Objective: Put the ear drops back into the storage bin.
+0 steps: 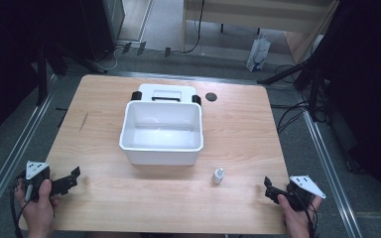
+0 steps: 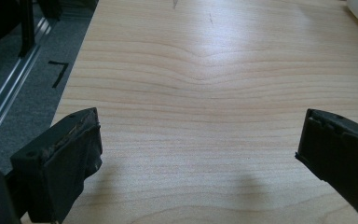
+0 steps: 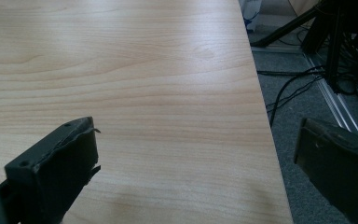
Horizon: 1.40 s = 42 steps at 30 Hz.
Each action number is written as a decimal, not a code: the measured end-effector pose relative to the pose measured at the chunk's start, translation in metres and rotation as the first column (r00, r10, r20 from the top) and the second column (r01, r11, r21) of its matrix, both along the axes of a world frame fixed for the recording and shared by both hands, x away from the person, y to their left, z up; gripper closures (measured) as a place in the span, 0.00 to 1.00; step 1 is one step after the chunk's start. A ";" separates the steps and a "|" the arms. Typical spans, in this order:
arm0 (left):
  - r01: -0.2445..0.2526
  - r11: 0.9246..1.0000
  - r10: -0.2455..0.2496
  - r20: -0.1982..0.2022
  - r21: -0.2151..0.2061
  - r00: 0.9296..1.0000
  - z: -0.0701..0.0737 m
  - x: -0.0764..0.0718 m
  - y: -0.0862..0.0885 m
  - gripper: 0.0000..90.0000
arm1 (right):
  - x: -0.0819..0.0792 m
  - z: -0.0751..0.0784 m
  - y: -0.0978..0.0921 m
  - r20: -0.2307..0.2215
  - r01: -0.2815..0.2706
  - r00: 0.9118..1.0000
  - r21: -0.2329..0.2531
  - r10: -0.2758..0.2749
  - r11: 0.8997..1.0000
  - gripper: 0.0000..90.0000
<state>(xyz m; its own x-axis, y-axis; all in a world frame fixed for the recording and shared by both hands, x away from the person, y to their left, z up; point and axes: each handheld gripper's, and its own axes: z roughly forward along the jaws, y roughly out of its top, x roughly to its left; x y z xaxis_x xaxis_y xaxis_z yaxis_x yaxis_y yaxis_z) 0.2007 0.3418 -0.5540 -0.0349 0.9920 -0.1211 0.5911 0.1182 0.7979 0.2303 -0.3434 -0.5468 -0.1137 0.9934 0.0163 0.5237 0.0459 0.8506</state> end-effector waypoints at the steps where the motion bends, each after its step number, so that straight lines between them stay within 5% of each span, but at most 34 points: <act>1: -0.001 1.000 0.001 0.000 0.000 1.000 0.000 0.000 0.000 0.01 | 0.000 0.000 0.000 0.003 -0.002 1.000 0.004 0.002 1.000 0.00; 16: -0.001 1.000 0.001 -0.001 -0.005 1.000 0.000 0.000 0.000 0.01 | 0.004 0.004 0.000 -0.073 -0.069 0.995 0.010 0.069 0.998 0.07; 20: -0.001 1.000 0.001 -0.003 -0.007 1.000 0.000 0.000 0.001 0.01 | 0.005 0.011 0.006 -0.130 -0.132 0.983 -0.035 0.126 0.991 0.07; 24: 0.001 1.000 -0.001 -0.004 -0.007 1.000 0.000 0.000 0.001 0.01 | 0.010 0.022 0.016 -0.216 -0.216 0.958 -0.113 0.189 0.970 0.07; 32: 0.001 1.000 -0.001 -0.008 -0.016 1.000 0.000 0.001 0.002 0.01 | 0.023 0.049 0.035 -0.335 -0.358 0.900 -0.209 0.278 0.910 0.11; 37: 0.001 1.000 -0.001 -0.008 -0.016 1.000 0.000 0.001 0.002 0.01 | 0.032 0.064 0.050 -0.419 -0.472 0.838 -0.235 0.350 0.850 0.14; 42: 0.003 1.000 -0.003 -0.014 -0.015 1.000 0.000 0.001 0.002 0.01 | 0.040 0.072 0.063 -0.482 -0.550 0.785 -0.254 0.389 0.795 0.14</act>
